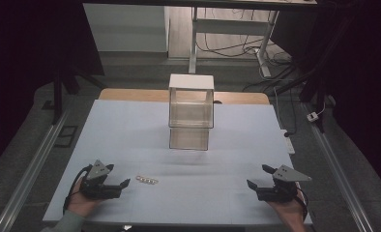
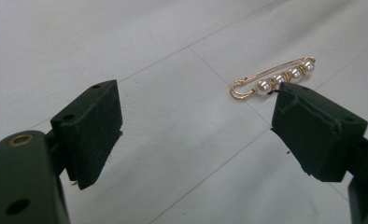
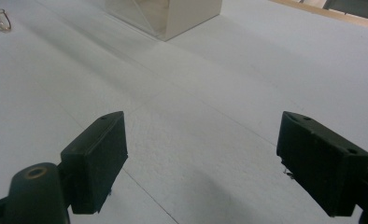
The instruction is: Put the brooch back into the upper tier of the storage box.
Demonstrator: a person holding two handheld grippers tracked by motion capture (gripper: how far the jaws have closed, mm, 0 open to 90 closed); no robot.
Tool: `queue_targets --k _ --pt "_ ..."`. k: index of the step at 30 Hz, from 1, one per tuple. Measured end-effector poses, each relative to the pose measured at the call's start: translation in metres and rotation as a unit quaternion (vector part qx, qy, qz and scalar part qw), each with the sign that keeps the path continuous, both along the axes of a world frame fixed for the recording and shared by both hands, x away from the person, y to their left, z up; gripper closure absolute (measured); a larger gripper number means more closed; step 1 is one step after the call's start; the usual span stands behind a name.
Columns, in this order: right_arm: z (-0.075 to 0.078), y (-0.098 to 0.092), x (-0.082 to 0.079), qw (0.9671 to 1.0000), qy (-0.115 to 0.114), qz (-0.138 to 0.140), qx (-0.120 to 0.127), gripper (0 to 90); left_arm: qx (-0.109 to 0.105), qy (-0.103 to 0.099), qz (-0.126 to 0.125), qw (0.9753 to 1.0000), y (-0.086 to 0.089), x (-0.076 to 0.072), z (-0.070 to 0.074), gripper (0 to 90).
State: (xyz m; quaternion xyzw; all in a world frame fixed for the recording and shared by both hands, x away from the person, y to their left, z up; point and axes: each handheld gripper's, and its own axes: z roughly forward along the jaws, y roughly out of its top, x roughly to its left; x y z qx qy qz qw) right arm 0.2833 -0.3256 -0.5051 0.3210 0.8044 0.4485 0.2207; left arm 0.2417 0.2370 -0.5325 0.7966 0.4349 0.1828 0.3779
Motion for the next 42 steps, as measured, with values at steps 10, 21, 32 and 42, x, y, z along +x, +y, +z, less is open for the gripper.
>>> queue_targets --k 10,21,32,42 --pt "-0.002 0.005 0.003 1.0 0.004 0.008 0.001 16.8 -0.003 0.005 0.003 1.0 0.003 -0.002 -0.002 16.4" --pt "-0.004 0.014 0.004 0.9997 0.003 0.022 -0.005 18.1 -0.001 0.001 0.007 1.0 0.003 -0.004 -0.001 16.5" --pt "-0.003 0.011 0.008 0.9999 0.003 0.014 0.003 19.4 -0.002 0.001 0.012 0.9999 0.006 -0.008 0.003 18.1" --pt "-0.001 0.012 0.008 0.9998 0.0 0.02 0.008 20.2 0.029 0.002 -0.003 0.9996 -0.002 -0.01 0.016 18.8"
